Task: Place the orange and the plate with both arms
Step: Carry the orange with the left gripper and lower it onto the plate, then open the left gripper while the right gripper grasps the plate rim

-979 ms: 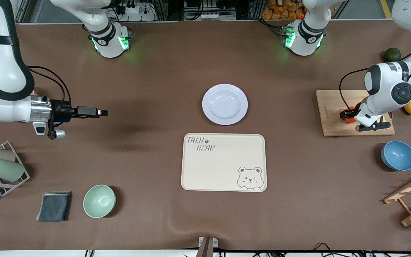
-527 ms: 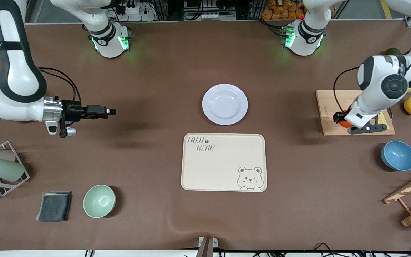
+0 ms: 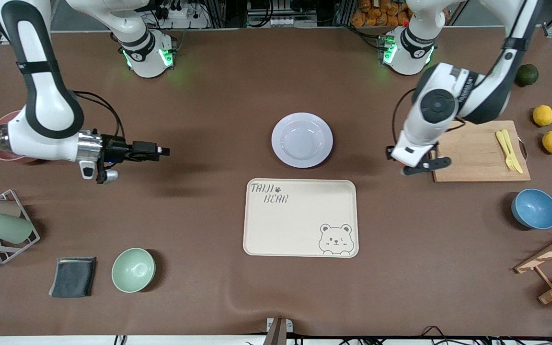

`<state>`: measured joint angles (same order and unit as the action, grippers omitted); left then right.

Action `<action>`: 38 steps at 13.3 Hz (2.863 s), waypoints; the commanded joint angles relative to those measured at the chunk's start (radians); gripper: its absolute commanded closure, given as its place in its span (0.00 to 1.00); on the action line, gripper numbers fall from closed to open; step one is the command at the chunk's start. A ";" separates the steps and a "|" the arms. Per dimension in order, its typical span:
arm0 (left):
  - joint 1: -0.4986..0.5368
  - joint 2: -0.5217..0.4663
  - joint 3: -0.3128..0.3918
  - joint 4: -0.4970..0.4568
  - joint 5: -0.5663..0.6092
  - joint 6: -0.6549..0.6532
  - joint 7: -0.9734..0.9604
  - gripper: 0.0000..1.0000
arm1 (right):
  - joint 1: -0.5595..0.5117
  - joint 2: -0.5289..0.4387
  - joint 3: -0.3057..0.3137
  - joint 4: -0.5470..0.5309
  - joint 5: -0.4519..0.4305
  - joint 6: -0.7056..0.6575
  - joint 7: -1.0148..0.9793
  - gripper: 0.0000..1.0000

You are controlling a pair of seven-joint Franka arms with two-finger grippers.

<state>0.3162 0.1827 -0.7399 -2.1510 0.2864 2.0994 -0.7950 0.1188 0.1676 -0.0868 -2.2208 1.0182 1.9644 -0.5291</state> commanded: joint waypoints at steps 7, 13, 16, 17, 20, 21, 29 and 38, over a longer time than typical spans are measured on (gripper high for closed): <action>-0.416 0.383 -0.013 0.338 0.011 -0.032 -0.447 0.73 | 0.133 -0.040 -0.005 -0.129 0.167 0.136 -0.054 0.00; -0.546 0.484 0.053 0.365 0.011 -0.015 -0.562 0.73 | 0.145 -0.020 -0.005 -0.148 0.169 0.117 -0.072 0.00; -0.571 0.511 0.056 0.361 0.011 0.005 -0.589 0.73 | 0.153 -0.011 -0.005 -0.166 0.235 0.119 -0.078 0.00; -0.583 0.517 0.065 0.361 0.011 0.007 -0.589 0.73 | 0.171 -0.011 -0.005 -0.171 0.247 0.128 -0.087 0.00; -0.632 0.537 0.123 0.364 0.011 0.022 -0.589 0.73 | 0.258 -0.014 -0.005 -0.186 0.327 0.226 -0.112 0.00; -0.647 0.540 0.140 0.362 0.013 0.034 -0.589 0.73 | 0.280 -0.013 -0.005 -0.191 0.362 0.255 -0.126 0.00; -0.654 0.540 0.145 0.359 0.042 0.033 -0.607 0.00 | 0.397 0.049 -0.005 -0.197 0.617 0.369 -0.308 0.00; -0.491 0.275 0.139 0.379 0.037 -0.038 -0.465 0.00 | 0.525 0.131 -0.005 -0.145 0.851 0.416 -0.348 0.01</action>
<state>-0.2272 0.5002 -0.5965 -1.7541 0.3078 2.0858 -1.3092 0.6119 0.2549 -0.0841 -2.4026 1.8072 2.3586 -0.8323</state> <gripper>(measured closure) 0.000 0.000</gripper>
